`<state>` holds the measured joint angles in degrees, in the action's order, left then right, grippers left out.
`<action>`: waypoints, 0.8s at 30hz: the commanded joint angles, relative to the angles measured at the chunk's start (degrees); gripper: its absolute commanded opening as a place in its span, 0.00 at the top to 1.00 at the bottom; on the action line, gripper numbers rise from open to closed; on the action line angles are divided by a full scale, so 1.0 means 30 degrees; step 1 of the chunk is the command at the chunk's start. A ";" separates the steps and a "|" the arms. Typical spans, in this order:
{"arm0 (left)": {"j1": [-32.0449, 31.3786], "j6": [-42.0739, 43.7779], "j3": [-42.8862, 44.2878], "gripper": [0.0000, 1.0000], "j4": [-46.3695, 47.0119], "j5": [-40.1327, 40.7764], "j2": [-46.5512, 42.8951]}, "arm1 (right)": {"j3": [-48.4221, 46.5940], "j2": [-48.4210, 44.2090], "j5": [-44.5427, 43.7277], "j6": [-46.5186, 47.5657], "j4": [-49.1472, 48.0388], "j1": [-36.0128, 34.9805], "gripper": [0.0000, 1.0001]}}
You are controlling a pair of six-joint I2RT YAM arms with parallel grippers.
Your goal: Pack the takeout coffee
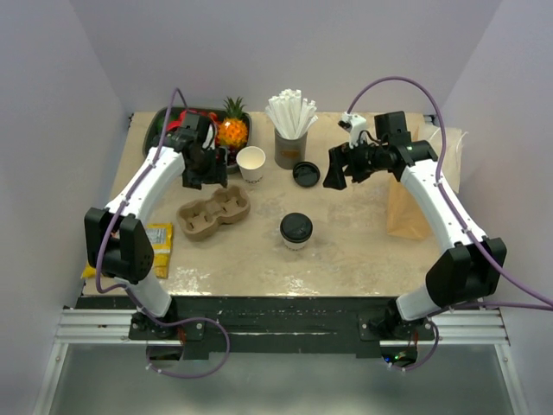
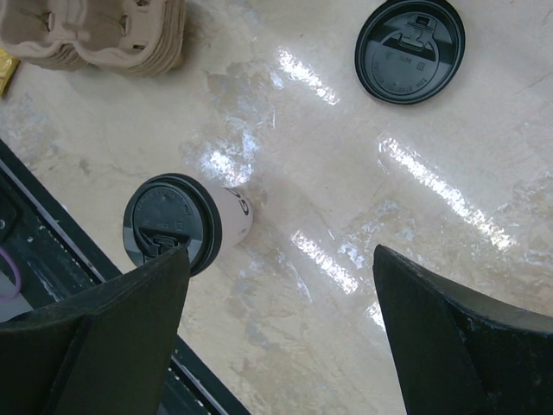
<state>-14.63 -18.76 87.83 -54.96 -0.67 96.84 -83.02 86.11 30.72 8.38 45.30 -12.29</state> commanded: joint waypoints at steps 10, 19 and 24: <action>0.0132 -0.3588 -0.2703 0.26 -0.1134 0.0164 -0.0171 | -0.0597 -0.0254 -0.0601 0.0282 0.0282 0.0114 0.10; 0.0132 -0.3736 -0.1680 0.31 -0.0606 0.0017 0.1001 | 0.0690 -0.0810 -0.0309 -0.0039 -0.0157 0.0260 0.10; 0.0132 -0.3852 -0.1417 0.33 -0.0431 -0.0246 0.1529 | 0.0985 -0.0899 -0.0191 -0.0099 -0.0217 0.0290 0.10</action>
<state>-14.63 -28.77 80.84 -57.23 -0.40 100.60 -80.47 86.00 29.50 8.56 45.80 -11.81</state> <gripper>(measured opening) 0.681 0.902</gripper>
